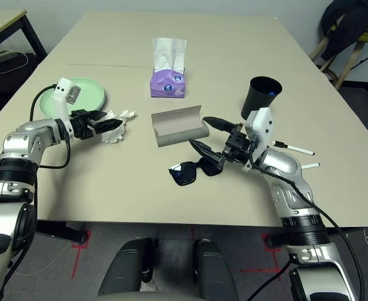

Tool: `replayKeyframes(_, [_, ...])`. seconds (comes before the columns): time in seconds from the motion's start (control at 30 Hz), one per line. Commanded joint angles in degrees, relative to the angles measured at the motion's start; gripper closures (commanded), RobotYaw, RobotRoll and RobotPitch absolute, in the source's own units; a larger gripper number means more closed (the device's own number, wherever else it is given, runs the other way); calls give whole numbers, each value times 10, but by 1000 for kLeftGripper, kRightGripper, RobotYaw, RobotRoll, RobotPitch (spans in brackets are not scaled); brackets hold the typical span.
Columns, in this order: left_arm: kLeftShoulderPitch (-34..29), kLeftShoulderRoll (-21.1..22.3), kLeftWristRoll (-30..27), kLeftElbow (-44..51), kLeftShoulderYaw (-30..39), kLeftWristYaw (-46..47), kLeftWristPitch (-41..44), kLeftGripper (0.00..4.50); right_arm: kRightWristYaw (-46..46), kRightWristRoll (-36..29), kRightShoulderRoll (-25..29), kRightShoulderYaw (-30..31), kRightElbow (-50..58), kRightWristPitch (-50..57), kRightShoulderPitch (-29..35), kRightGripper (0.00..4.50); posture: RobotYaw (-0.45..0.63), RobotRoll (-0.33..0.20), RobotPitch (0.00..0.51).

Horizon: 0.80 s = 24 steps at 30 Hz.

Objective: Organize and tidy the items on the table.

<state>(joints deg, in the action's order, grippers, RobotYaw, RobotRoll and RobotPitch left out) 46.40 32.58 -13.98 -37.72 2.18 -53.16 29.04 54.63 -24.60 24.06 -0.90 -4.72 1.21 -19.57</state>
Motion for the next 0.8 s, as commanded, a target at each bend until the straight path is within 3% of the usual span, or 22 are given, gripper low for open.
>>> replayKeyframes(0.03, [3, -8, 25, -14, -22, 8, 1, 28, 5, -1, 5, -10, 0, -8, 2, 0, 70, 0, 113])
replayKeyframes(0.33, [8, -4, 89, -74, -69, 12, -41, 28, 0, -2, 1, -10, 4, -9, -1, 0, 61, 0, 110])
replayKeyframes(0.47, [3, -7, 89, -81, -58, 16, -54, 28, -1, -3, 3, -12, 6, -10, 1, 0, 59, 0, 110])
replayKeyframes(0.6, [6, -8, 82, -80, -44, 20, -58, 978, 0, -3, 4, -12, 5, -9, 2, 0, 63, 0, 108])
replayKeyframes(0.8, [18, -14, 72, -75, -24, 32, -55, 3334, 1, -2, 2, -10, 1, -10, -2, 0, 68, 0, 106])
